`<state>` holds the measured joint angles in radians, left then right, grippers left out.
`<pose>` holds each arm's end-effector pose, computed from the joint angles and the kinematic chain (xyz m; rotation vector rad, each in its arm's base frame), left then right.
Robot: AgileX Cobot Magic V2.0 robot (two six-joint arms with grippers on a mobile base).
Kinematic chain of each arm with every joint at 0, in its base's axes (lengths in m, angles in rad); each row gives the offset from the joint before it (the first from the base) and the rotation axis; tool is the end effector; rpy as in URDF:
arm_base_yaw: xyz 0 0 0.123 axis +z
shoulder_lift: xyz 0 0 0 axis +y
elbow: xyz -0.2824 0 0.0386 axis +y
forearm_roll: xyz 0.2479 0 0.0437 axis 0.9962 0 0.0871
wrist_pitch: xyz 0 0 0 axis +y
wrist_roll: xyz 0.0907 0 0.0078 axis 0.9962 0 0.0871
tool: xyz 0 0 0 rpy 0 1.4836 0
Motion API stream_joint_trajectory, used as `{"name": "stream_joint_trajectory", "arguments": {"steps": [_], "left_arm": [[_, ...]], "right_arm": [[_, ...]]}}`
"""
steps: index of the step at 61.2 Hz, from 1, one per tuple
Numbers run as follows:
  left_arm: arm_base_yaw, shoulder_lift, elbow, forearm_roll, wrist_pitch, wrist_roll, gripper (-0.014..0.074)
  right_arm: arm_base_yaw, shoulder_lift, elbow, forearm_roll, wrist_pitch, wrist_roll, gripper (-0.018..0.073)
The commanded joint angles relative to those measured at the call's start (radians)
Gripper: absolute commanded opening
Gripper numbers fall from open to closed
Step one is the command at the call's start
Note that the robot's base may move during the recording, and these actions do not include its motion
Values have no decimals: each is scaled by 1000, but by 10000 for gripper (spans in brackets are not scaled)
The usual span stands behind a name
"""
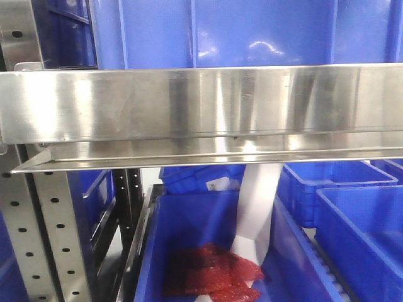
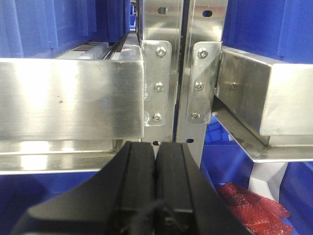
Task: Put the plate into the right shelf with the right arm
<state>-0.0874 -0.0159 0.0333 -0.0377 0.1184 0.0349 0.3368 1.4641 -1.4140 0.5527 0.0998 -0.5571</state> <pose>0.0563 -0.0053 0.1919 0.0721 1.6182 -0.0730 0.3277 0.1199 0.4347 -0.3179 1.5954 0.2967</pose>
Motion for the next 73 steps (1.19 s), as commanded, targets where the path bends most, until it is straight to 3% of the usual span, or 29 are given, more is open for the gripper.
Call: {"name": "stream_joint_trajectory", "arguments": {"steps": [1, 17, 23, 33, 34, 37, 49, 73], "left_arm": [[-5, -5, 8, -4, -86, -3, -47], [-5, -5, 8, -4, -86, -3, -47], [-5, -5, 8, -4, -86, -3, -47], [-5, -5, 8, -4, -86, -3, -47], [-5, -5, 8, -4, -86, -3, -47], [-5, -5, 8, -4, -86, -3, -47], [-5, -5, 8, -4, -86, -3, -47], [-5, -5, 8, -4, -86, -3, -47]], "right_arm": [[-3, -110, -41, 6, -39, -10, 632], [-33, -341, -41, 6, 213, -7, 597], [-74, -425, -32, 6, 339, 19, 462], [-147, -561, 15, 6, 522, 56, 41], [-150, -572, 21, 6, 526, 56, 32], [-161, -609, 43, 6, 530, 56, 66], [-170, -715, 114, 6, 529, 56, 56], [-170, -724, 123, 6, 544, 56, 56]]}}
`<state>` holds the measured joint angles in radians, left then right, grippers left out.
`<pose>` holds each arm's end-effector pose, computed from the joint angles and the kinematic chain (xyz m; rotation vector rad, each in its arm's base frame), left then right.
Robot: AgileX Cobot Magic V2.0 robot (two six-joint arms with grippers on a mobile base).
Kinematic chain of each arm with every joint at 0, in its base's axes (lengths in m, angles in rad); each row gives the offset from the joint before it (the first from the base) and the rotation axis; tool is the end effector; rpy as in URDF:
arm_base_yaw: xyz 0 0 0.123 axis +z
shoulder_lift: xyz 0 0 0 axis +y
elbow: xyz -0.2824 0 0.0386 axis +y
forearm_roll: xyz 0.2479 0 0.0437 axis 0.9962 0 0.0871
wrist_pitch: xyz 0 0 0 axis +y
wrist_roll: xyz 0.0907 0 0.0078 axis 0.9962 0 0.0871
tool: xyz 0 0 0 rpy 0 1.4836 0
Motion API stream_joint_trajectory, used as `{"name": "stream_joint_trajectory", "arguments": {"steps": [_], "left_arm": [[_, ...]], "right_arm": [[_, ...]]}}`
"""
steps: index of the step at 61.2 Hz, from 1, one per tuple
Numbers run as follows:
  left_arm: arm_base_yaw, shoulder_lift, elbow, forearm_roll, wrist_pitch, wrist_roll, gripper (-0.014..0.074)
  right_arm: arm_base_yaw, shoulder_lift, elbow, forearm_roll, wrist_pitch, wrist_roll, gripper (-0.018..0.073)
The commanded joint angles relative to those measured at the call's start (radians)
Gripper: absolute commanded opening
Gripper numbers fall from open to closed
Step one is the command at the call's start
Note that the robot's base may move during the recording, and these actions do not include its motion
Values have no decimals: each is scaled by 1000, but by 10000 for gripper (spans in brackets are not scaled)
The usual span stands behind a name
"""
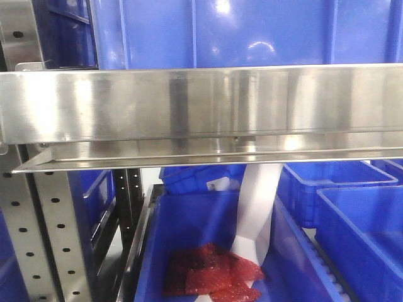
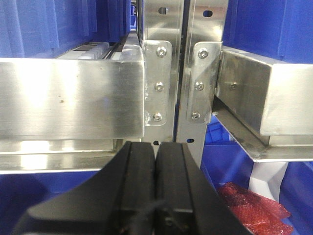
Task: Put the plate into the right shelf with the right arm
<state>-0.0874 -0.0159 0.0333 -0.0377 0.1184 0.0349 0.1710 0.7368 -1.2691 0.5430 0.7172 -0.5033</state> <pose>0.0563 -0.0053 0.1919 0.0721 1.6182 -0.0730 0.0872 0.0465 0.5028 -0.4632 1.5339 0.3491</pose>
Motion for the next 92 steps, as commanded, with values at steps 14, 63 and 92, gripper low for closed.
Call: {"name": "stream_joint_trajectory", "arguments": {"steps": [14, 63, 92], "left_arm": [[-5, -5, 8, -4, -86, -3, -47], [-5, -5, 8, -4, -86, -3, -47], [-5, -5, 8, -4, -86, -3, -47]], "right_arm": [[-5, 3, -1, 16, -87, 2, 56], [-243, -431, 730, -413, -666, 497, 57], [-244, -566, 946, -412, -598, 497, 57]]}}
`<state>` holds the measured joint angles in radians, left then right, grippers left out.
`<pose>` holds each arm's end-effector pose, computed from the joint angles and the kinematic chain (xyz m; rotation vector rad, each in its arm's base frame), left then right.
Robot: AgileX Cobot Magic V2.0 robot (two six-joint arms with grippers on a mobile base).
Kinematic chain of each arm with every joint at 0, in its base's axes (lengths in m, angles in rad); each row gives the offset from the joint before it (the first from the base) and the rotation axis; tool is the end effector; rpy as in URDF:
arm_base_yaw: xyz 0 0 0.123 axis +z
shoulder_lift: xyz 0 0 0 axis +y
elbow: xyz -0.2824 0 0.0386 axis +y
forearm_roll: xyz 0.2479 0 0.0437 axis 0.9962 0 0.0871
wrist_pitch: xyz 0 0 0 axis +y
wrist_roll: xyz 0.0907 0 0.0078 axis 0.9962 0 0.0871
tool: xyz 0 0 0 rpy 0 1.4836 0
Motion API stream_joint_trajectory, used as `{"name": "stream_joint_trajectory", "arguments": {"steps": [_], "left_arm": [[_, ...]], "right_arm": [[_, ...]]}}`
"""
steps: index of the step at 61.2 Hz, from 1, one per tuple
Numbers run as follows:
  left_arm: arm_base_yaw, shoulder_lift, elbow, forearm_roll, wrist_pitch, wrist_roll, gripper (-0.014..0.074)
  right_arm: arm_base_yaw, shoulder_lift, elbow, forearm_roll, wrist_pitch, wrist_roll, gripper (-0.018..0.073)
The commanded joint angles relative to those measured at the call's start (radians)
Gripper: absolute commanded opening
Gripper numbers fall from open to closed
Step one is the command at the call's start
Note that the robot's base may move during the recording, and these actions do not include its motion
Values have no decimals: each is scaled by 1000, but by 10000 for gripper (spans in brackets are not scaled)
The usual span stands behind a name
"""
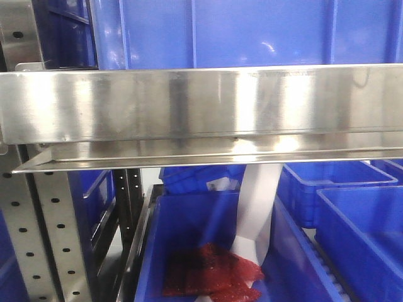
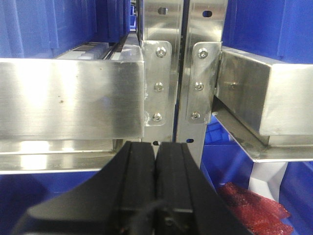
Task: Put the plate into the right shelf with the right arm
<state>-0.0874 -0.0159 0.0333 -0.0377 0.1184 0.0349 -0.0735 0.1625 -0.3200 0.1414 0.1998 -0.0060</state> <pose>0.0563 -0.0053 0.1919 0.0721 1.6182 -0.0730 0.0565 -0.0016 0.2930 0.1346 1.5184 0.0685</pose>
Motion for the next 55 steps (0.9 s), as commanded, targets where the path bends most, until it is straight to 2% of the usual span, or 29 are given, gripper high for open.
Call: {"name": "stream_joint_trajectory", "arguments": {"steps": [1, 15, 33, 41, 50, 55], "left_arm": [[-5, -5, 8, -4, -86, -3, -47], [-5, -5, 8, -4, -86, -3, -47], [-5, -5, 8, -4, -86, -3, -47], [-5, -5, 8, -4, -86, -3, -47], [-5, -5, 8, -4, -86, -3, -47], [-5, -5, 8, -4, -86, -3, -47]], "right_arm": [[3, 8, 1, -10, -83, 0, 57], [104, 8, 95, -11, -214, 0, 57], [112, -119, 304, -11, -433, 6, 57], [126, -190, 342, -23, -395, 6, 57], [142, -186, 341, -132, -379, 33, 57], [142, -186, 341, -154, -378, 73, 57]]}}
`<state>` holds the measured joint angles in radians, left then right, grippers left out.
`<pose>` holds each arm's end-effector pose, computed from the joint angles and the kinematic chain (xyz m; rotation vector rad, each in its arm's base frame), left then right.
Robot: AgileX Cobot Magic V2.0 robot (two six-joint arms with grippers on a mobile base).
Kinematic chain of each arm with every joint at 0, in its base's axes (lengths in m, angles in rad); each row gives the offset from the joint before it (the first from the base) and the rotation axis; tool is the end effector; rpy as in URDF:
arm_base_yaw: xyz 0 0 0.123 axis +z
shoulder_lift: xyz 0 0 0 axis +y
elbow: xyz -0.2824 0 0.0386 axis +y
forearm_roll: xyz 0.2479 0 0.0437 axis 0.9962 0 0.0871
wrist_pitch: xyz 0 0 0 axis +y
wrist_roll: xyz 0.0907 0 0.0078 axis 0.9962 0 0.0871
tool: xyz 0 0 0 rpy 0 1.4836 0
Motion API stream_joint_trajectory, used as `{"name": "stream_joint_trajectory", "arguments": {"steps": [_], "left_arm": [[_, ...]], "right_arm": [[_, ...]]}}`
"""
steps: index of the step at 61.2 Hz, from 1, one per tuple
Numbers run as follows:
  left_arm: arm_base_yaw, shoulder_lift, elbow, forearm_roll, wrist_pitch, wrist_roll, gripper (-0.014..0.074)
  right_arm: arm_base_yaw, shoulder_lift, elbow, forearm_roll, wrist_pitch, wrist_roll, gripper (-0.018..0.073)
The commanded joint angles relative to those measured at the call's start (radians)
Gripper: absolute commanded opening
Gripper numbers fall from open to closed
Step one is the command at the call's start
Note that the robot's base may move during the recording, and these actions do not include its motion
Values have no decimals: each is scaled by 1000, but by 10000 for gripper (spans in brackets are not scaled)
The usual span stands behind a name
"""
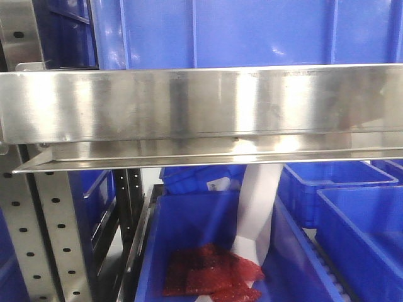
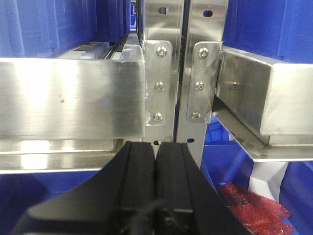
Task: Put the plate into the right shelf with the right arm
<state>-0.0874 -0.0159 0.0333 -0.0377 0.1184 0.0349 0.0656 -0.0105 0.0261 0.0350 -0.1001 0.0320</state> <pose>0.0563 -0.0053 0.1919 0.0721 1.6182 -0.0730 0.0554 0.0033 0.2139 0.0038 1.4000 0.1076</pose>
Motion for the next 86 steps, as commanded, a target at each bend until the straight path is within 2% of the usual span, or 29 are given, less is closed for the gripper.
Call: {"name": "stream_joint_trajectory", "arguments": {"steps": [1, 13, 23, 45, 49, 56, 86], "left_arm": [[-5, -5, 8, -4, -86, -3, -47], [-5, -5, 8, -4, -86, -3, -47], [-5, -5, 8, -4, -86, -3, -47], [-5, -5, 8, -4, -86, -3, -47], [-5, -5, 8, -4, -86, -3, -47], [-5, -5, 8, -4, -86, -3, -47], [-5, -5, 8, -4, -86, -3, -47]], "right_arm": [[3, -13, -5, -48, -77, 39, 57], [3, -13, -4, -35, -37, 53, 57], [3, -13, -4, -35, 52, 53, 57], [3, -13, -4, -35, 66, 53, 57], [3, -13, -4, 12, 72, 46, 57], [3, -13, -4, 92, 81, -32, 56], [3, -13, -4, 51, 81, -32, 56]]}}
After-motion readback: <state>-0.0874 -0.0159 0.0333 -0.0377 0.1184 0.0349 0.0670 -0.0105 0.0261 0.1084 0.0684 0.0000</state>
